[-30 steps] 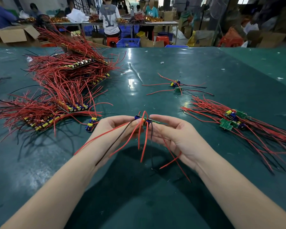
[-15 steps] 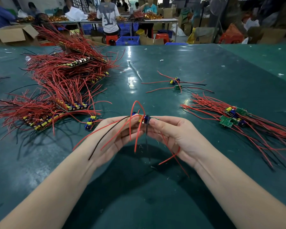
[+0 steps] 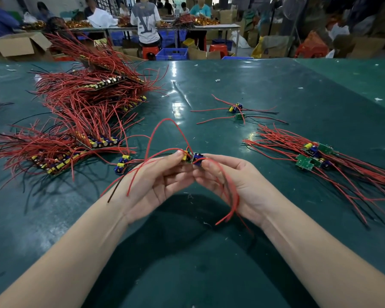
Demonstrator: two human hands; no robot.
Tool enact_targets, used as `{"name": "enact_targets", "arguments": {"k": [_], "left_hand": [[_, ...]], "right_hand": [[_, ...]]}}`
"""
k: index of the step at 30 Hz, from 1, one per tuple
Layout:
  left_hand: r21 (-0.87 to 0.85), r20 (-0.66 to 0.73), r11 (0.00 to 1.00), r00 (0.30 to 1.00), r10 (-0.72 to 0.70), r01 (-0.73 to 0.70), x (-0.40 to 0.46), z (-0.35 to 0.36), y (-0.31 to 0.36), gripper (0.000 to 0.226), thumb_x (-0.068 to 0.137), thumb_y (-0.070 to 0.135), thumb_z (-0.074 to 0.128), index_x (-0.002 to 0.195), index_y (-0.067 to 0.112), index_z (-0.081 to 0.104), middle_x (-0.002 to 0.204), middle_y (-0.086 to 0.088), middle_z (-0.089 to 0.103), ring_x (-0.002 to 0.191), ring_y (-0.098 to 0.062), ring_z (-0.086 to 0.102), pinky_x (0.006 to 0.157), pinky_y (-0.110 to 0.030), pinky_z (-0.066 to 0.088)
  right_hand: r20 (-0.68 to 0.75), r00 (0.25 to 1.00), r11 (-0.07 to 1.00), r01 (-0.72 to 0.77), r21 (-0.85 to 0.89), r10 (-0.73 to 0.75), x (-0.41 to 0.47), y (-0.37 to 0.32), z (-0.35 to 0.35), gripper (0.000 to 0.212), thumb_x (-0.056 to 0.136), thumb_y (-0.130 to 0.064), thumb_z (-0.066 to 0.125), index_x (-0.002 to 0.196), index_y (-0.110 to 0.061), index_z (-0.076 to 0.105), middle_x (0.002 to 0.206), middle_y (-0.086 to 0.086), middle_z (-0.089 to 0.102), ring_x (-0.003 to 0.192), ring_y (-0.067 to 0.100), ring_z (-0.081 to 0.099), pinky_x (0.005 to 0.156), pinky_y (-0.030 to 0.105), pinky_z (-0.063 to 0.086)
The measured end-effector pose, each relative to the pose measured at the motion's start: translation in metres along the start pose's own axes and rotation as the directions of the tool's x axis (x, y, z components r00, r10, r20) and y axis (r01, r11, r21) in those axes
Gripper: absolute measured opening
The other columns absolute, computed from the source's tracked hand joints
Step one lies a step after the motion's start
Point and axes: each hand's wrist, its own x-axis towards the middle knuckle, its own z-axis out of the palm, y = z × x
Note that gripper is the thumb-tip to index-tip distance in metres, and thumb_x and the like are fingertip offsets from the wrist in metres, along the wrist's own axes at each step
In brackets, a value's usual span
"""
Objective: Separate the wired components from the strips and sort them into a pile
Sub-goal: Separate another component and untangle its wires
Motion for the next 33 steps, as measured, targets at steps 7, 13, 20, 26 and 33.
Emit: {"name": "enact_targets", "arguments": {"k": [7, 13, 20, 26, 33], "left_hand": [[-0.122, -0.437, 0.989, 0.899, 0.024, -0.086, 0.006, -0.001, 0.010, 0.027, 0.095, 0.029, 0.054, 0.094, 0.004, 0.065, 0.061, 0.000, 0.068, 0.054, -0.006, 0.067, 0.049, -0.009, 0.049], [-0.432, -0.306, 0.901, 0.947, -0.095, -0.049, -0.003, -0.009, 0.020, 0.047, 0.105, 0.025, 0.029, 0.099, -0.004, 0.065, 0.070, -0.009, 0.070, 0.058, -0.013, 0.069, 0.049, -0.015, 0.053], [0.591, -0.006, 0.745, 0.922, 0.387, -0.309, -0.005, 0.015, -0.006, 0.031, 0.080, 0.002, 0.071, 0.108, 0.015, 0.068, 0.101, -0.006, 0.071, 0.086, -0.010, 0.066, 0.083, -0.020, 0.052], [0.632, -0.093, 0.675, 0.827, 0.554, -0.381, -0.004, 0.017, -0.006, 0.020, 0.080, 0.021, 0.069, 0.100, 0.018, 0.074, 0.096, -0.006, 0.072, 0.083, -0.010, 0.071, 0.079, -0.018, 0.053], [0.563, -0.130, 0.708, 0.800, 0.585, -0.426, -0.005, 0.012, -0.002, 0.017, 0.071, 0.013, 0.077, 0.088, 0.014, 0.075, 0.084, 0.001, 0.076, 0.078, -0.010, 0.072, 0.075, -0.019, 0.054]], "right_hand": [[-0.082, 0.997, 1.000, 0.007, -0.023, -0.009, 0.001, -0.006, -0.003, 0.016, 0.068, -0.016, 0.073, 0.082, -0.012, 0.079, 0.088, 0.008, 0.076, 0.076, 0.018, 0.073, 0.066, 0.023, 0.057], [-0.200, 0.980, 0.976, -0.056, -0.210, 0.013, 0.001, -0.006, -0.001, 0.018, 0.064, -0.033, 0.074, 0.078, -0.023, 0.080, 0.080, -0.001, 0.073, 0.052, 0.006, 0.061, 0.051, 0.015, 0.049], [-0.165, 0.985, 0.980, -0.075, -0.185, 0.045, 0.000, 0.000, 0.001, 0.023, 0.094, -0.015, 0.057, 0.083, -0.009, 0.075, 0.080, 0.004, 0.073, 0.056, 0.009, 0.062, 0.056, 0.017, 0.052], [-0.135, 0.990, 0.980, -0.067, -0.187, 0.042, -0.002, 0.001, 0.003, 0.014, 0.093, -0.003, 0.056, 0.098, -0.004, 0.069, 0.089, 0.008, 0.075, 0.066, 0.019, 0.070, 0.062, 0.023, 0.056], [-0.168, 0.984, 0.995, -0.077, -0.063, 0.065, -0.002, 0.002, 0.004, 0.014, 0.091, -0.001, 0.057, 0.100, 0.002, 0.067, 0.087, 0.014, 0.074, 0.067, 0.021, 0.072, 0.062, 0.025, 0.057]]}}
